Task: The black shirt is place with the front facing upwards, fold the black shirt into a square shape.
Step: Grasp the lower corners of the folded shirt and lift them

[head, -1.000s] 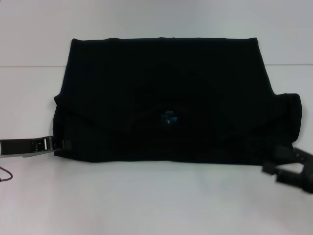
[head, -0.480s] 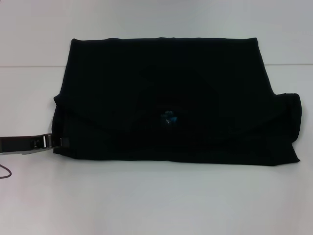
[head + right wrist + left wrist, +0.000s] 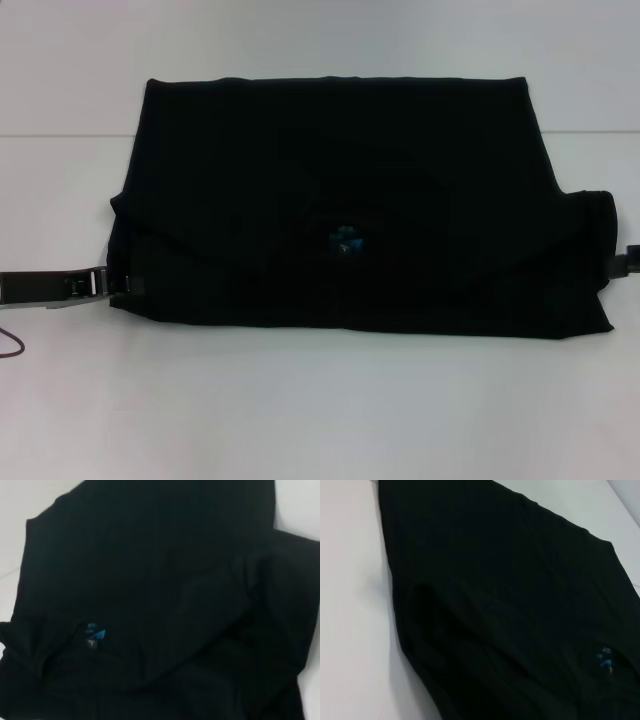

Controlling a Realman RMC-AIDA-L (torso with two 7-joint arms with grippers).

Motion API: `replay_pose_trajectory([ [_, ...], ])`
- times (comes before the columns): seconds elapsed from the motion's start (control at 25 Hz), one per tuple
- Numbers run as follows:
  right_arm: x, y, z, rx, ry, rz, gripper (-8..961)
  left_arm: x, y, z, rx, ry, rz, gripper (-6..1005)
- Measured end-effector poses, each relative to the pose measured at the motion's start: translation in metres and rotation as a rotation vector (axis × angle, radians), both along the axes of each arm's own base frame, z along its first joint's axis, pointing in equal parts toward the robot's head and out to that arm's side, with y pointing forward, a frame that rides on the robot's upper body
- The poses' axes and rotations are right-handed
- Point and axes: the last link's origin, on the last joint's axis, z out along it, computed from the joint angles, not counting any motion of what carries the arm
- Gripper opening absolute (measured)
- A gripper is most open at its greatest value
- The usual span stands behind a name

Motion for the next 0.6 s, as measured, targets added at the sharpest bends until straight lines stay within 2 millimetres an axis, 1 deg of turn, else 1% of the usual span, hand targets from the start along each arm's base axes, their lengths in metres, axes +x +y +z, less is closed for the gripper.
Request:
replay_pose_trajectory([
  [0.2, 0.004, 0.007, -0.014, -0.004, -0.019, -0.017, 942, 0.0, 0.0, 0.0, 0.0, 0.0, 0.0, 39],
  [0.36, 0.004, 0.011, -0.021, -0.002, -0.02, -0.019, 942, 0.0, 0.0, 0.0, 0.0, 0.0, 0.0, 40],
  [0.6, 0.004, 0.015, -0.037, -0.014, -0.043, -0.022, 941, 0.0, 0.0, 0.0, 0.0, -0.003, -0.001, 40],
])
